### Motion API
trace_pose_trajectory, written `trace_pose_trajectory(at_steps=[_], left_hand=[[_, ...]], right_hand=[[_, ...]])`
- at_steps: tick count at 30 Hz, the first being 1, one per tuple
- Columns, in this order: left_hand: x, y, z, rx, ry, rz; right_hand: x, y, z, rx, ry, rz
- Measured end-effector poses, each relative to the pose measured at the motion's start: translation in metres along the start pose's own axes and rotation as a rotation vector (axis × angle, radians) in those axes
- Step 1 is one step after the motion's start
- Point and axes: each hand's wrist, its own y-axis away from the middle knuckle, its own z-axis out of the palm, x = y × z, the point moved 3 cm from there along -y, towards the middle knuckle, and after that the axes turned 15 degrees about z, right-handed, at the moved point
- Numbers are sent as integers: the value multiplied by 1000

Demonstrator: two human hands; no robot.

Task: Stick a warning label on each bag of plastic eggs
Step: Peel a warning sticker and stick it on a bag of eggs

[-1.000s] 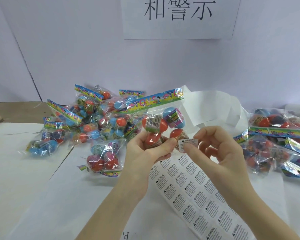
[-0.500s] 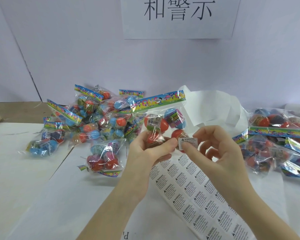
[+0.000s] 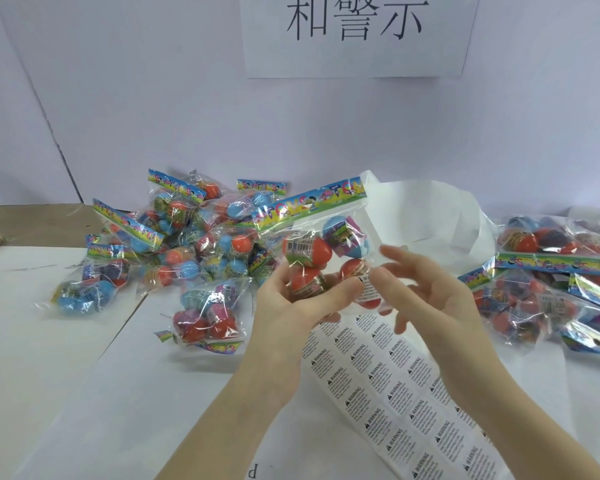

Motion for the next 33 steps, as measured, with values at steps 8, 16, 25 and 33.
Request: trace_pose_trajectory(at_steps=[8,16,25,33], left_hand=[[-3,2,3,-19,20,-10],[-3,2,4,-4,35,-10],[-3,1,4,-3,-5,-5],[0,0,2,-68,-45,-10]], right_hand=[[3,1,4,-133,-151,106],[-3,4,6,-126,-114,60],[-1,1,1,-209,-95,119],[-5,1,1,-288,-51,130]])
